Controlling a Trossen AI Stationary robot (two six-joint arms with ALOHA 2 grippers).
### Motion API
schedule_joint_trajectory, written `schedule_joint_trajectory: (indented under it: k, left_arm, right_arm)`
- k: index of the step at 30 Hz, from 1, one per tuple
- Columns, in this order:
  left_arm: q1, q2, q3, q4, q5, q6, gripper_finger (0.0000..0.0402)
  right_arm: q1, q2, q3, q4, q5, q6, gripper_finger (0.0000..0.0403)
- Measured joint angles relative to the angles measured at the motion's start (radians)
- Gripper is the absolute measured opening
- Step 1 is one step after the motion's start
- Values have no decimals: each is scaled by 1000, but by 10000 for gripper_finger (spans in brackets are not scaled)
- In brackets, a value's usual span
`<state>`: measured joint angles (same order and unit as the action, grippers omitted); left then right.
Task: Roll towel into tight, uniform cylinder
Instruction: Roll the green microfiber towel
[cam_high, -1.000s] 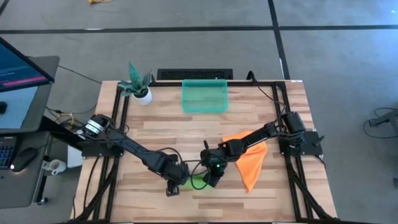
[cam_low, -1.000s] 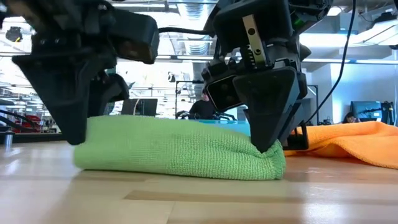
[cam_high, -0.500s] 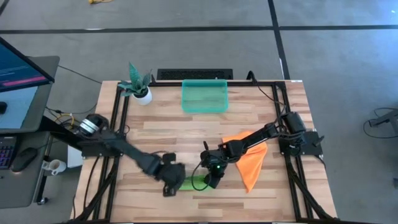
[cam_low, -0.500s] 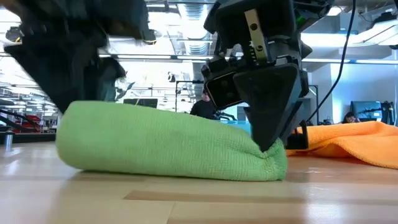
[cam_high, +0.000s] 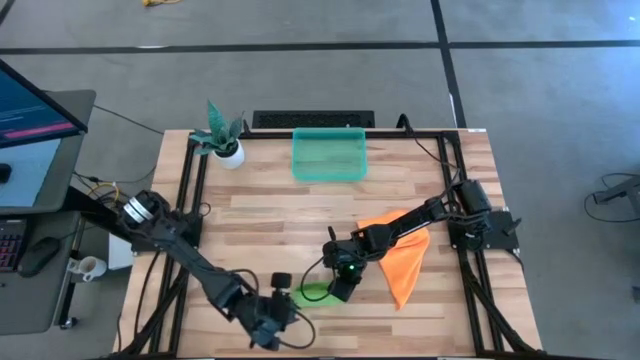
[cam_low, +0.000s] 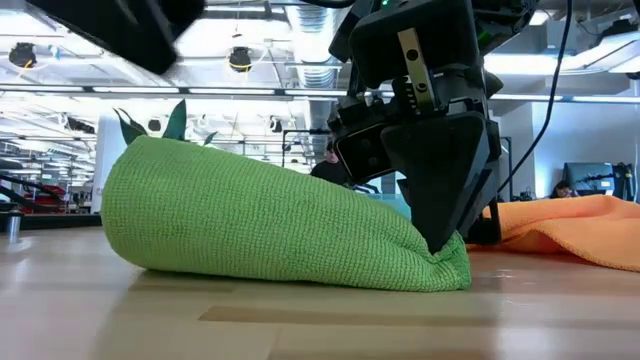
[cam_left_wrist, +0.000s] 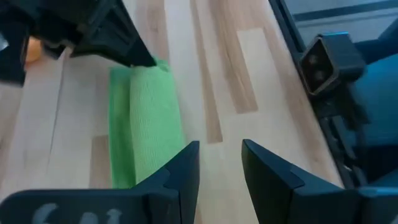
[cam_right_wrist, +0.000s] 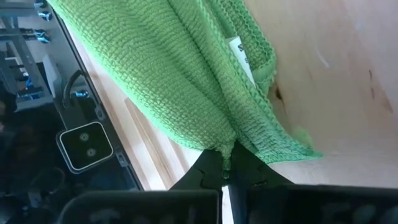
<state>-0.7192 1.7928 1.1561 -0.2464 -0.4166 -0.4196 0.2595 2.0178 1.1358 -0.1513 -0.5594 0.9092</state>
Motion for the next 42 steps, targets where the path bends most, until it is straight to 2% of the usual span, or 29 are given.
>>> schedule_joint_trajectory:
  k: [7, 13, 18, 26, 32, 38, 42]
  left_arm:
    - [56, 60, 0, -8, 4, 10, 112]
    - [104, 60, -2, -119, -30, -93, 112]
    - [135, 94, -57, -76, 51, -164, 112]
    - [138, 97, -106, -63, 56, -275, 112]
    - [135, 98, -107, -69, 80, -309, 112]
    - [134, 100, -108, -68, 74, -312, 112]
    - [134, 101, -109, -65, 51, -311, 112]
  right_arm:
    - [0, 0, 0, -1, 1, 3, 18]
    - [0, 0, 1, -1, 2, 0, 22]
    - [2, 0, 2, 5, -5, 0, 19]
    - [3, 0, 2, 10, -2, 5, 39]
    - [7, 0, 2, 4, 14, 6, 83]
    - [8, -1, 3, 7, 28, -3, 159]
    - [-9, -1, 3, 8, -6, -62, 201]
